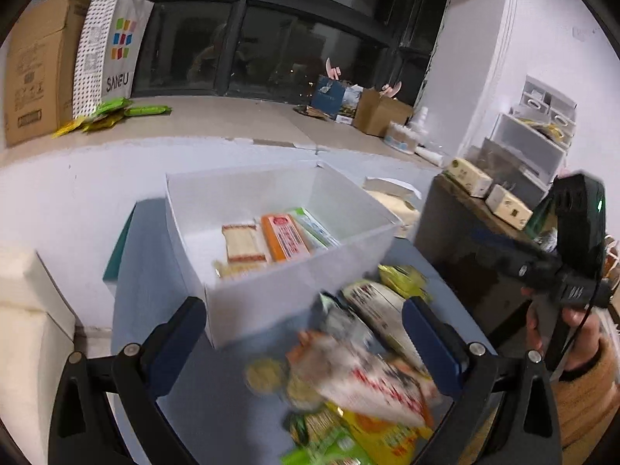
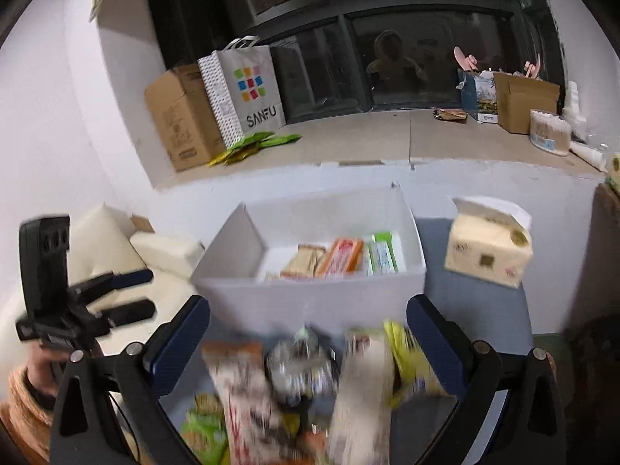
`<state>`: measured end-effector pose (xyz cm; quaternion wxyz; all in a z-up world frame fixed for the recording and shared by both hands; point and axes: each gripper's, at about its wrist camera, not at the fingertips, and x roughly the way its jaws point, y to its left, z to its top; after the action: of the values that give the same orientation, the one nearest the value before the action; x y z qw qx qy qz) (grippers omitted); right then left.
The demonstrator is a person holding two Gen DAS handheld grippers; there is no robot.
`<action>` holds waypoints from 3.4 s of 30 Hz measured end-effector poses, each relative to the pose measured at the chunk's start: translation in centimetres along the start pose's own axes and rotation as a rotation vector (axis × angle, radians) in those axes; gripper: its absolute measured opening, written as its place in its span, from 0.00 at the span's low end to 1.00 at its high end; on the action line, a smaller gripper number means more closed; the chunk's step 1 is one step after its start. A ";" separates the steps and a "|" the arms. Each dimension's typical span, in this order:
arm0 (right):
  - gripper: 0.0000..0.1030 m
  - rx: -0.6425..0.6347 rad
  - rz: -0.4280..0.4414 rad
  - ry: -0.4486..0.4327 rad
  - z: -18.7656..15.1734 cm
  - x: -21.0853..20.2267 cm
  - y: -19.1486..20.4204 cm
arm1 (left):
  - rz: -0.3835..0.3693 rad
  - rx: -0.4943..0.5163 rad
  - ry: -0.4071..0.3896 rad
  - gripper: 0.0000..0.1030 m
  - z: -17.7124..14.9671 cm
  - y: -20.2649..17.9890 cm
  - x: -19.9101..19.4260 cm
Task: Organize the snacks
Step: 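Withdraw both grippers from the box back to the snack pile, then grasp the yellow chip bag with the right gripper while the left grasps the white red-print bag, then carry both bags over the white box and open both grippers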
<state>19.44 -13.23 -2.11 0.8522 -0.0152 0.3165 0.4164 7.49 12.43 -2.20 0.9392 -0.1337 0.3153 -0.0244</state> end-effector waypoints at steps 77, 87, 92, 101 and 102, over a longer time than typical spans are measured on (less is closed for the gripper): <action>0.61 0.351 0.048 -0.023 -8.5 -2.2 -10.5 | -0.184 -0.334 0.216 1.00 -8.4 -3.3 6.7; 0.61 0.295 0.079 -0.064 -10.0 -5.8 -8.0 | -0.140 -0.399 0.271 0.61 -7.7 -2.9 11.5; 0.62 0.286 0.065 -0.068 -10.4 -6.3 -8.0 | -0.168 -0.310 0.223 0.41 -7.7 -3.1 10.2; 0.62 0.260 0.072 -0.055 -9.9 -4.9 -6.8 | -0.138 -0.179 0.060 0.34 -4.9 -3.0 3.9; 0.62 0.255 0.075 -0.055 -9.6 -4.6 -6.6 | -0.141 -0.173 0.040 0.34 -4.5 -2.9 3.3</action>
<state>17.06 -23.48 -8.79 0.8393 0.1166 0.3437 0.4047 7.56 8.12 -6.78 0.9136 -0.2359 0.3246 -0.0659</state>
